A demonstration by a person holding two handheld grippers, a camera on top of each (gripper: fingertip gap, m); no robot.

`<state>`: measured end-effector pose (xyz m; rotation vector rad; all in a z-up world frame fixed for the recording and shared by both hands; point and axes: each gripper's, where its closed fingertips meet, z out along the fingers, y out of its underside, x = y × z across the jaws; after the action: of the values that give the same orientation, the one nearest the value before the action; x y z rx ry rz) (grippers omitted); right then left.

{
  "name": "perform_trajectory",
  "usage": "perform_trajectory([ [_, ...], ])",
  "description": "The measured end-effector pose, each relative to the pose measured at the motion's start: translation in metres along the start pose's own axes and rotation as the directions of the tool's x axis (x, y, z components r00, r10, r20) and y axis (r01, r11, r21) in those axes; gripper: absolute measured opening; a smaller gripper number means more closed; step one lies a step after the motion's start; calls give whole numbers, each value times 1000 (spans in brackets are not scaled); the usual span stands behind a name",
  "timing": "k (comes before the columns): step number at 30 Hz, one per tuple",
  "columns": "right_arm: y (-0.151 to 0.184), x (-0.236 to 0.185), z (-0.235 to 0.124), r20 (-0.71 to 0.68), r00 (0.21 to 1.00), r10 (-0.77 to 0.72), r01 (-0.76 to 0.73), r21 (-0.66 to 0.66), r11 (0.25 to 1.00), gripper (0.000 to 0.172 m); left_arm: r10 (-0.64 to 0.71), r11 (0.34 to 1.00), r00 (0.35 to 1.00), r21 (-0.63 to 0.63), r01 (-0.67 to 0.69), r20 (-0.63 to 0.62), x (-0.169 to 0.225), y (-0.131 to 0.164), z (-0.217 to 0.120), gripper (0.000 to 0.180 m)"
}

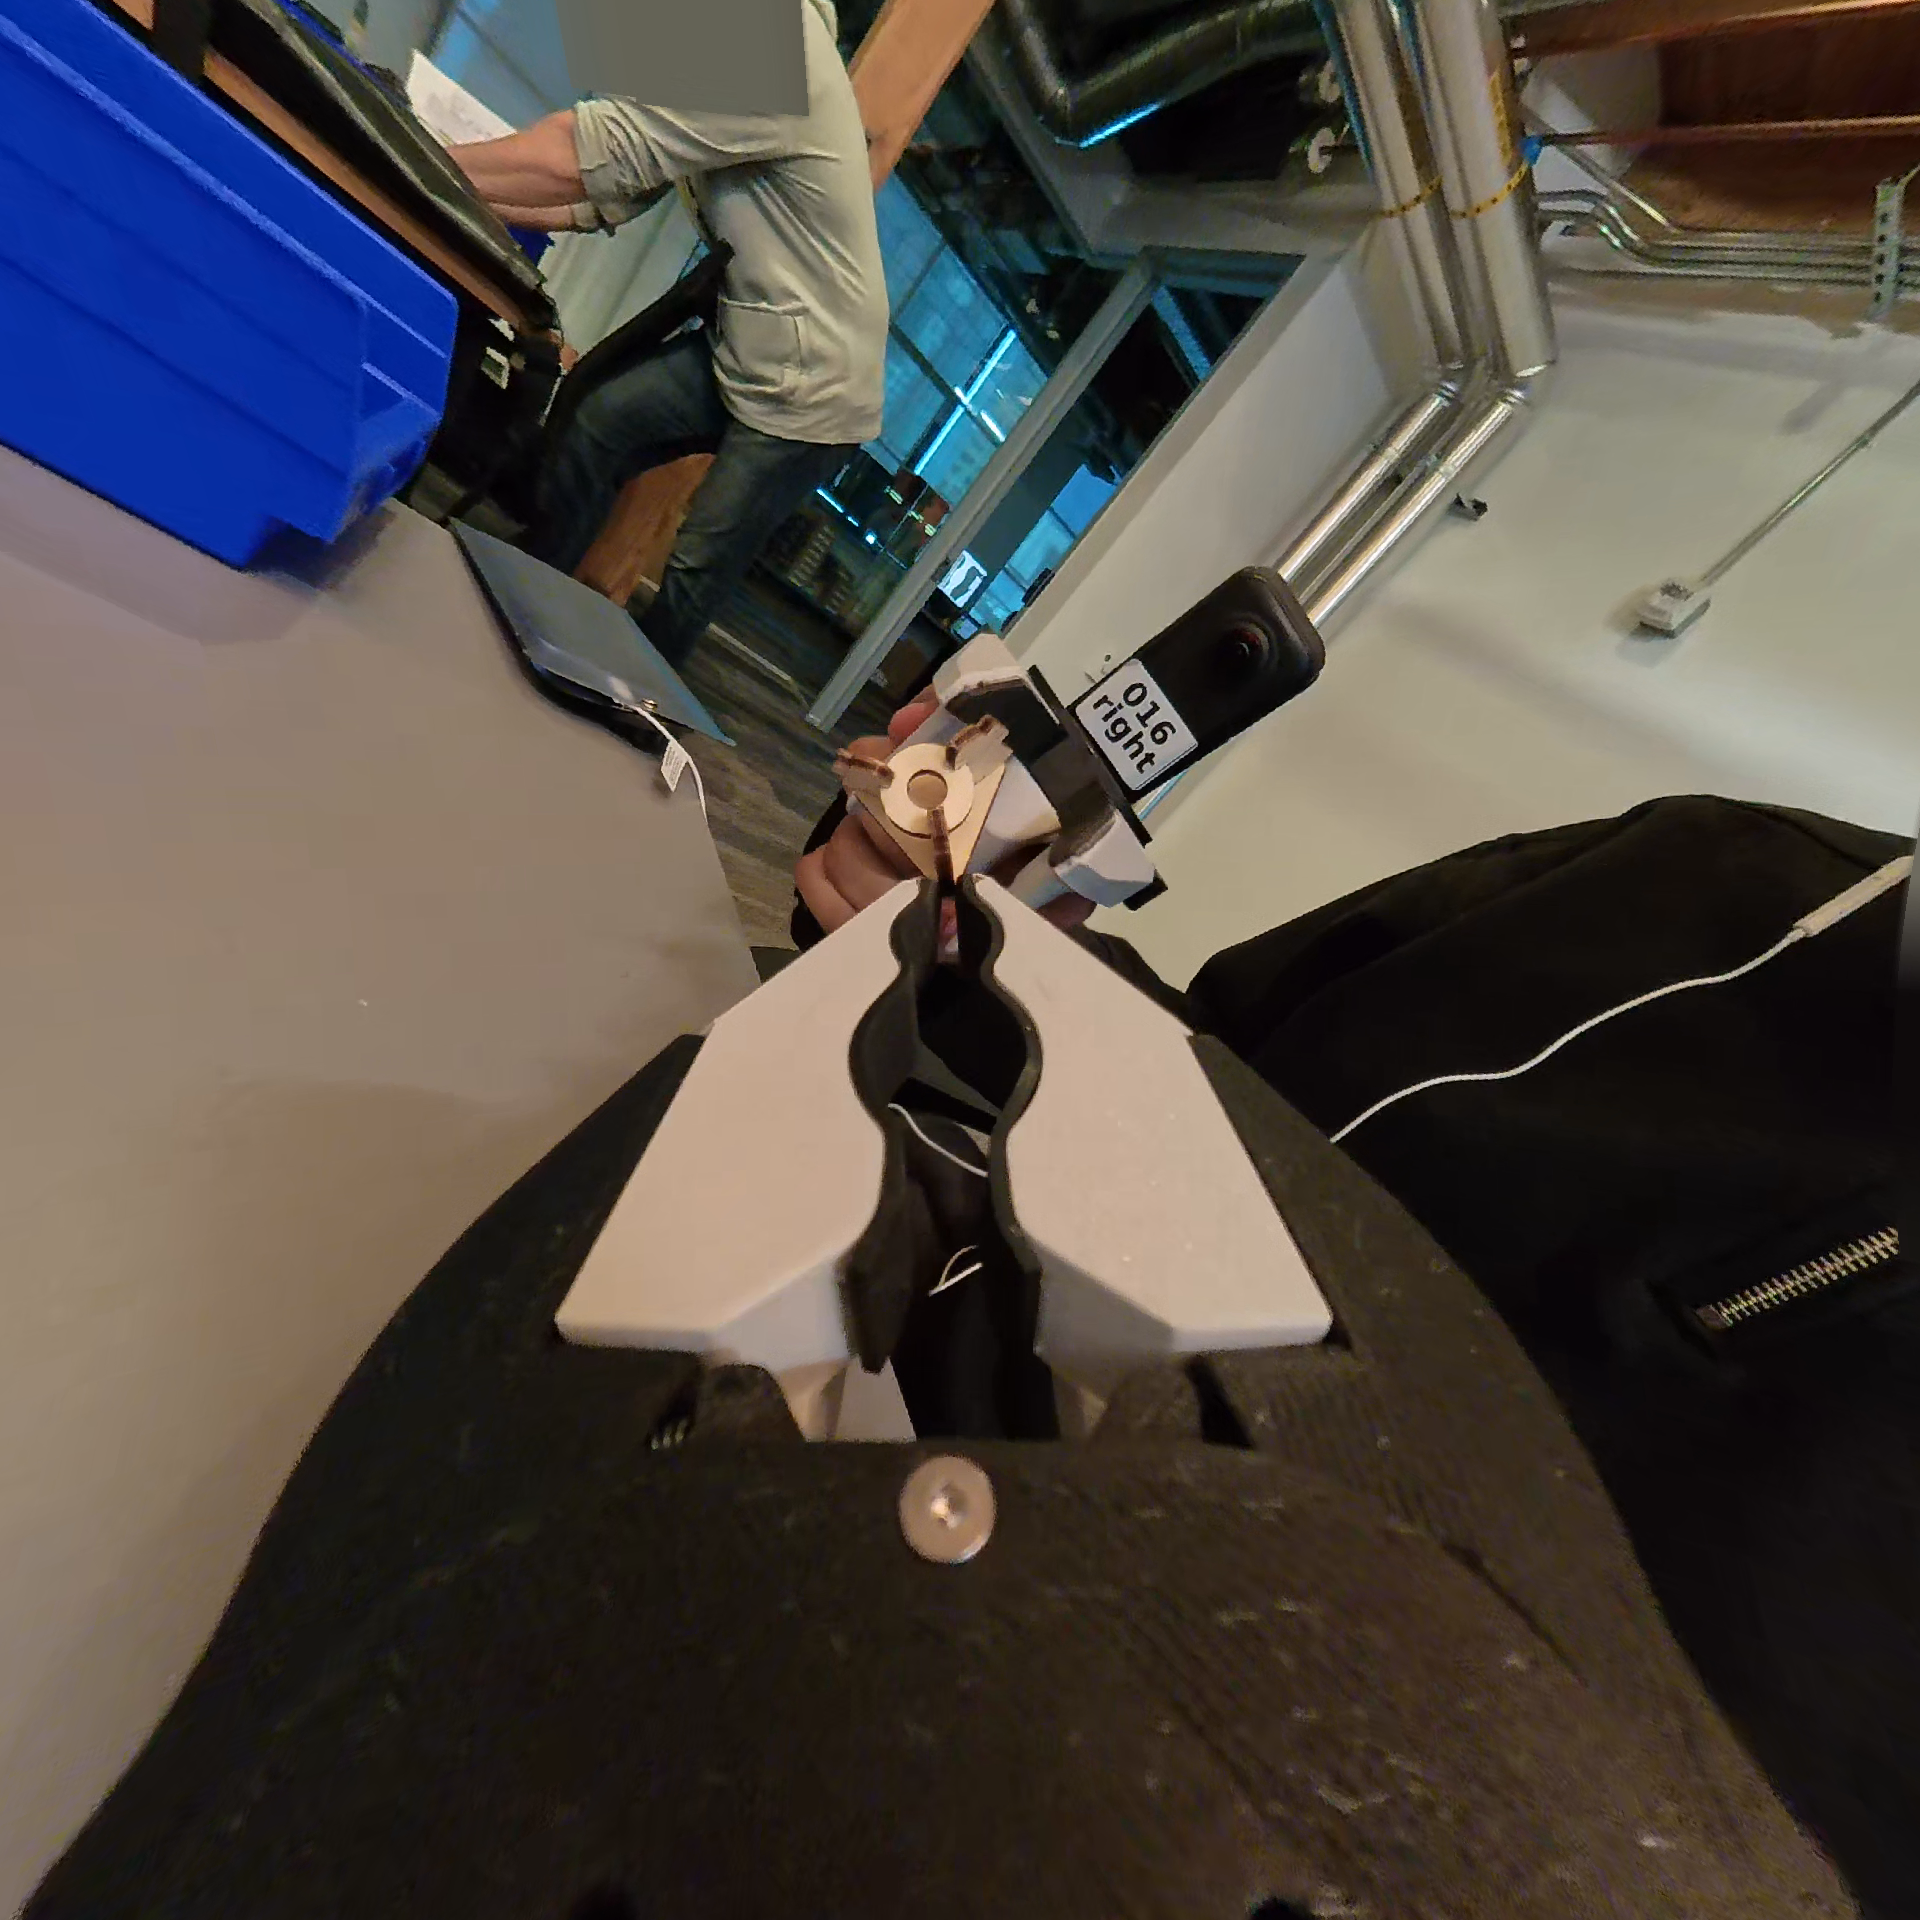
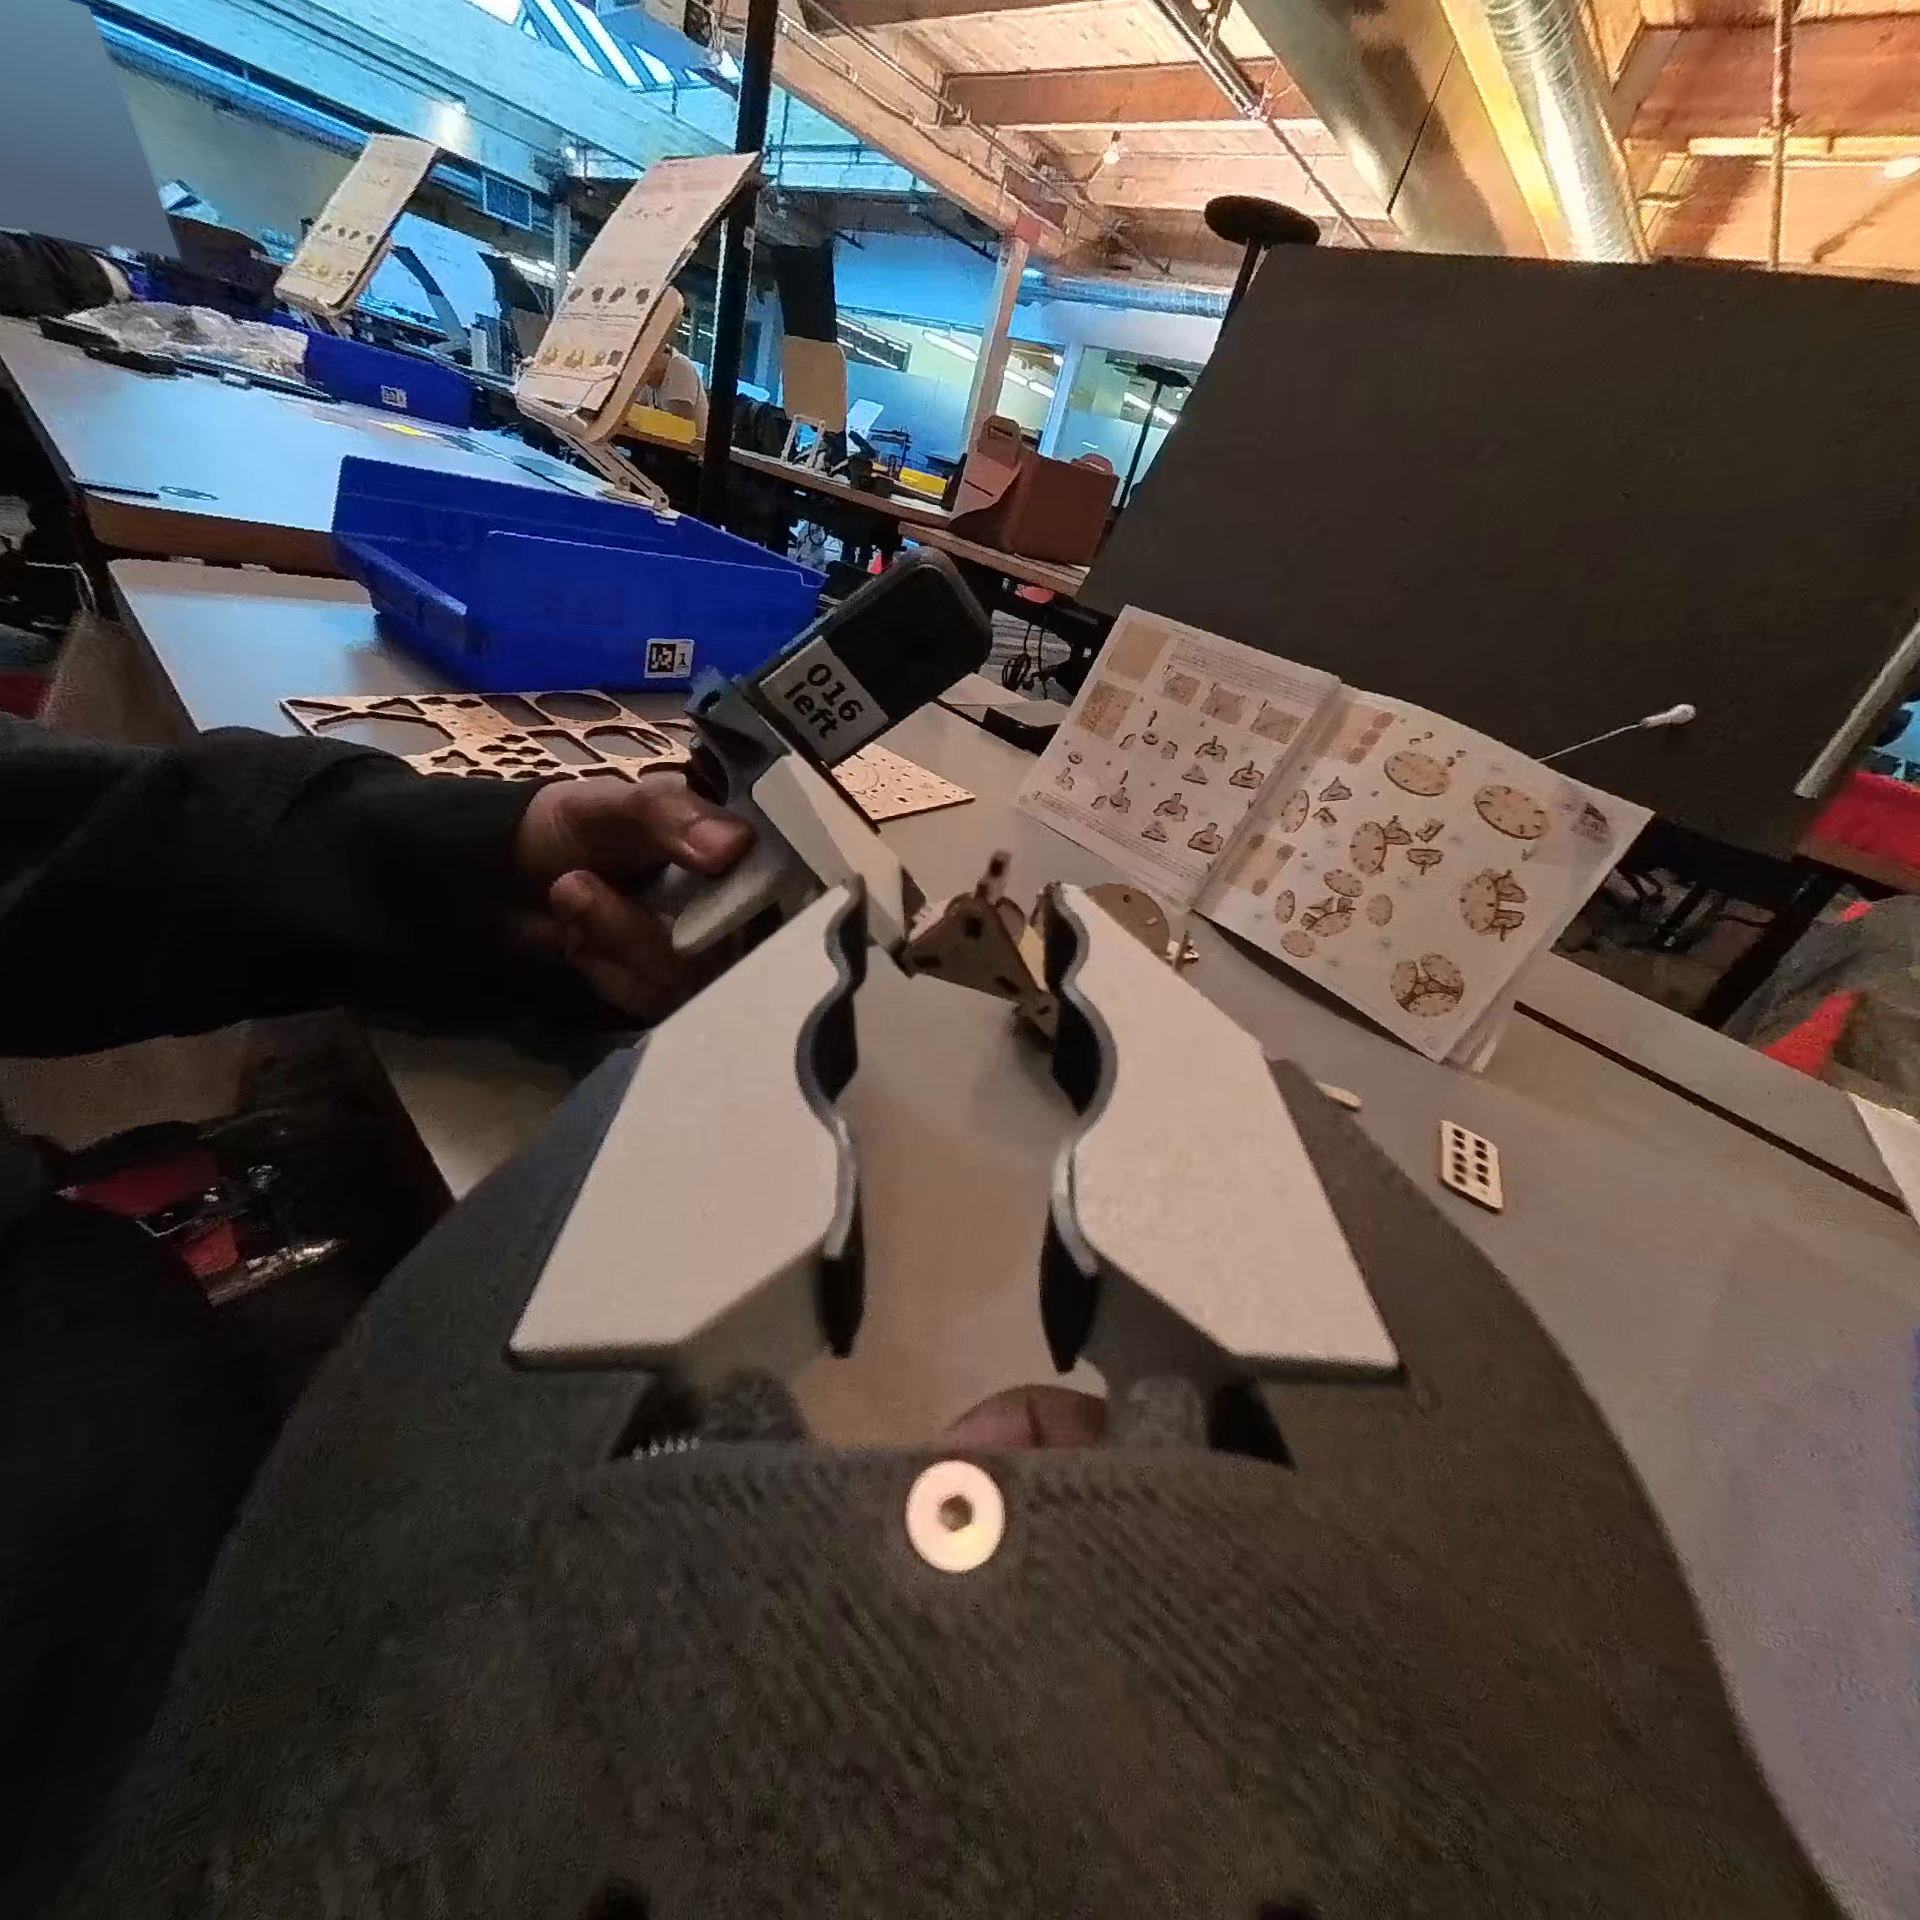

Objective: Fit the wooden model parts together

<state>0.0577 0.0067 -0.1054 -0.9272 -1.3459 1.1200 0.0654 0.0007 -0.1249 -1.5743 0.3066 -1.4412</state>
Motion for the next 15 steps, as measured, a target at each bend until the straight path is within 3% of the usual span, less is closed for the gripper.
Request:
perform_trajectory([
  [5, -8, 9, 0, -17, 989, 144, -143, 51, 988, 44, 52, 999, 998, 15, -52, 22, 2, -3, 0, 0],
  [8, -17, 25, -5, -73, 950, 303, -292, 132, 947, 49, 225, 972, 960, 24, -232, 166, -5, -11, -4, 0],
  [11, -12, 28, -1, -99, 923, 373, -360, 126, 925, 59, 482, 858, 804, -2, -513, 348, -3, -23, -10, 0],
  [12, -8, 25, 4, -106, 920, 377, -367, 98, 925, 73, 549, 807, 739, -16, -591, 392, 0, -26, -12, 0],
  [15, -4, 16, 16, -94, 898, 429, -426, 52, 903, 93, 656, 701, 603, -73, -709, 454, 1, -27, -10, 0],
])
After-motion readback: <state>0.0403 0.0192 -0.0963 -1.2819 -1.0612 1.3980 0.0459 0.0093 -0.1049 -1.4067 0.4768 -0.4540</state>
